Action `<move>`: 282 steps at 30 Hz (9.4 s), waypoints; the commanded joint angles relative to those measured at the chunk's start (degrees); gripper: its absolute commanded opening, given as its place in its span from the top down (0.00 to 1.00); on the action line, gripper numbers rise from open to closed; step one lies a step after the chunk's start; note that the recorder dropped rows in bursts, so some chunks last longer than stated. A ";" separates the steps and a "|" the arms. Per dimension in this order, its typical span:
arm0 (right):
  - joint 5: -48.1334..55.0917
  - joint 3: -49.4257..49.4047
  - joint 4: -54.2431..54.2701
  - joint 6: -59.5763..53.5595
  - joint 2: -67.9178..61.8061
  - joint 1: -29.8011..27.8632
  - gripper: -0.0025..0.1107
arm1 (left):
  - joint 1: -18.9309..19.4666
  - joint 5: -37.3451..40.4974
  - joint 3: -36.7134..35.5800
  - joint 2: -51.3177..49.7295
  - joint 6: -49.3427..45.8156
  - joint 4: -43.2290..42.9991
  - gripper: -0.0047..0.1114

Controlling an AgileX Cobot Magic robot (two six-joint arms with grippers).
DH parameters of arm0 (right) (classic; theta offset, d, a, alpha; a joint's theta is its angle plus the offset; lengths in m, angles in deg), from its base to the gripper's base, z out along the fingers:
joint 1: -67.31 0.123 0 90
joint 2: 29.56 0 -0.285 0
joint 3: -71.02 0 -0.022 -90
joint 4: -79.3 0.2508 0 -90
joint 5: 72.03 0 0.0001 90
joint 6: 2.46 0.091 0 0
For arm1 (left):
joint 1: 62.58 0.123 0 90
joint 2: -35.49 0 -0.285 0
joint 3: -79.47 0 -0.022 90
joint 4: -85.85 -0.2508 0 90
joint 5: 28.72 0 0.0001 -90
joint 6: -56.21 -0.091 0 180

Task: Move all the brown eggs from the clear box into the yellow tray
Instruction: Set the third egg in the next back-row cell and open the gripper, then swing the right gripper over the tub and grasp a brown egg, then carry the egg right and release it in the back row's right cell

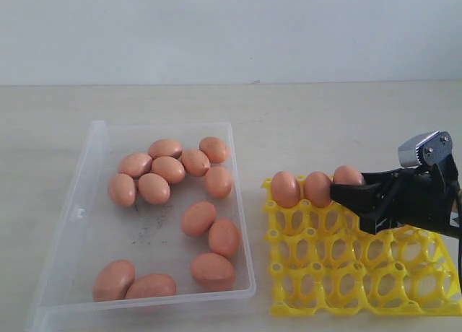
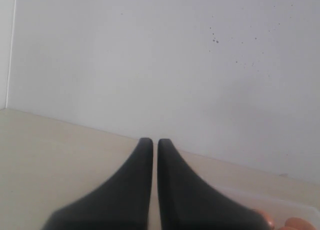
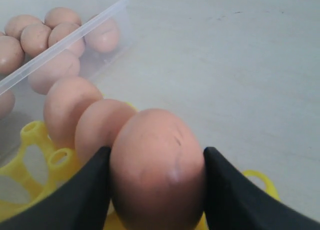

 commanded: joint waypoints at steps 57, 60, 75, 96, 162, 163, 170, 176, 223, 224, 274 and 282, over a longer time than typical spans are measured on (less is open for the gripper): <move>59.67 19.57 -16.45 -27.49 20.32 54.25 0.98 | -0.20 0.00 0.15 0.16 -0.43 0.19 0.93; 64.13 19.57 -16.57 -37.79 18.11 54.25 0.98 | -0.20 0.00 0.15 0.16 -0.43 0.19 0.93; 65.39 22.86 -16.59 -33.69 13.63 54.25 0.56 | -0.20 0.00 0.15 0.16 -0.43 0.19 0.93; 68.67 31.59 -16.02 -32.34 2.16 57.73 0.52 | -0.20 0.00 0.15 0.16 -0.43 0.19 0.93; 111.08 57.50 55.22 -22.25 -2.13 49.82 0.40 | -0.20 0.00 0.15 0.16 -0.43 0.19 0.93; 110.95 57.50 56.01 -23.43 -2.26 49.82 0.41 | -0.20 0.00 0.15 0.16 -0.43 0.19 0.93; 108.93 58.01 57.33 -26.06 -4.44 49.82 0.42 | -0.20 0.00 0.15 0.16 -0.43 0.19 0.93; 109.74 60.53 57.33 -26.06 -7.04 49.82 0.44 | -0.20 0.00 0.15 0.16 -0.43 0.19 0.93; -5.48 -14.01 23.51 -2.50 17.76 3.19 0.98 | -0.20 0.00 0.15 0.16 -0.43 0.19 0.93; -2.46 -10.36 11.35 4.38 17.76 -1.47 0.98 | -0.20 0.00 0.15 0.16 -0.43 0.19 0.93; -3.79 -5.89 4.99 -2.95 0.70 -7.92 0.47 | -0.20 0.00 0.15 0.16 -0.43 0.19 0.93; -5.83 -5.76 6.14 -3.41 1.94 -7.92 0.45 | -0.20 0.00 0.15 0.16 -0.43 0.19 0.93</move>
